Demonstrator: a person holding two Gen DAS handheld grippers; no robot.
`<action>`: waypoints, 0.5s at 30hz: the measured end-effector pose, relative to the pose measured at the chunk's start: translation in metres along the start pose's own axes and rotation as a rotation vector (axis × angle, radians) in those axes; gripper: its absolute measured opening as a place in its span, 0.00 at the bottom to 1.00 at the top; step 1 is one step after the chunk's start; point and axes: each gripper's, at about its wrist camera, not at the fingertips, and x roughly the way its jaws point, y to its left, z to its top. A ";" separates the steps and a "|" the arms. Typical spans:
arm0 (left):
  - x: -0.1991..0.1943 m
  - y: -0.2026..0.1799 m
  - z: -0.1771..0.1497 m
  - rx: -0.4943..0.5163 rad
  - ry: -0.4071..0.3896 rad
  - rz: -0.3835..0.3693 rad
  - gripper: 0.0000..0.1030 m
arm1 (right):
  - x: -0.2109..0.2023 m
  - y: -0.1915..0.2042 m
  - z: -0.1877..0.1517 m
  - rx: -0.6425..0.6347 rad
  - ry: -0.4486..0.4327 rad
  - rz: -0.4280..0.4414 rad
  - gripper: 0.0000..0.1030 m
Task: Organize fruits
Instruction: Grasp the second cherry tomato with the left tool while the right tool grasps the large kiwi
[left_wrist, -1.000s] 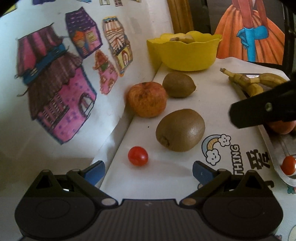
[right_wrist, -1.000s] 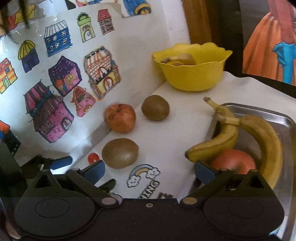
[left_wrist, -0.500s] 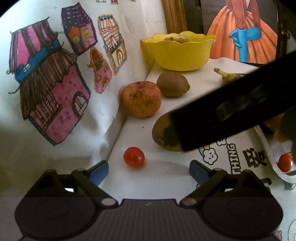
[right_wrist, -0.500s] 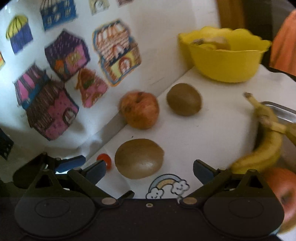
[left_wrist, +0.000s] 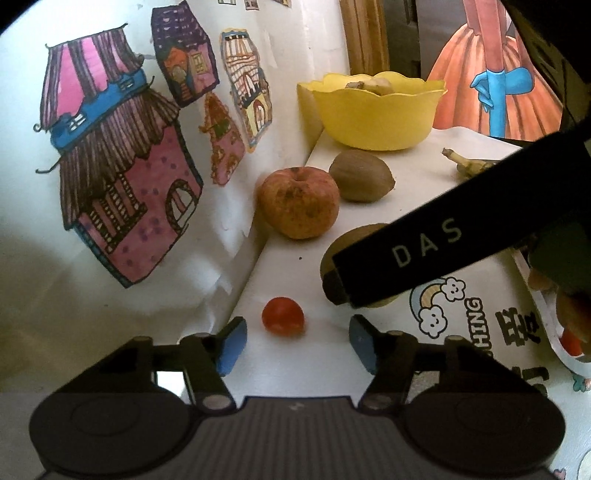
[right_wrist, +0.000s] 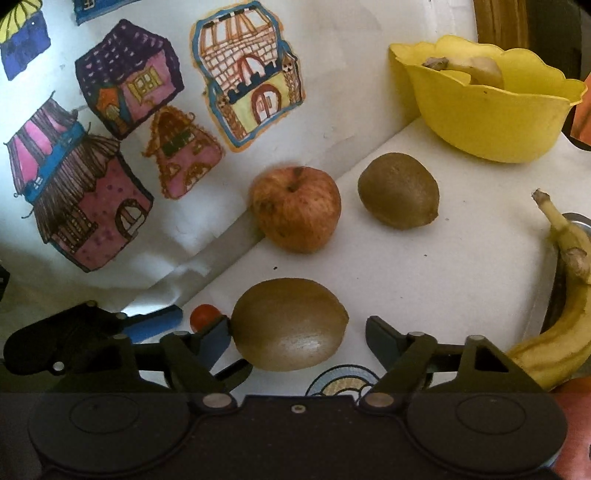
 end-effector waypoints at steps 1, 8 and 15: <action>0.000 0.000 0.000 -0.001 0.001 -0.006 0.60 | 0.000 0.000 0.000 0.000 -0.002 0.009 0.72; 0.004 0.010 0.004 -0.021 0.004 -0.008 0.46 | -0.009 -0.004 -0.009 -0.009 -0.017 0.040 0.65; 0.004 0.011 0.003 -0.016 0.001 -0.012 0.30 | -0.018 -0.013 -0.018 -0.002 -0.032 0.030 0.65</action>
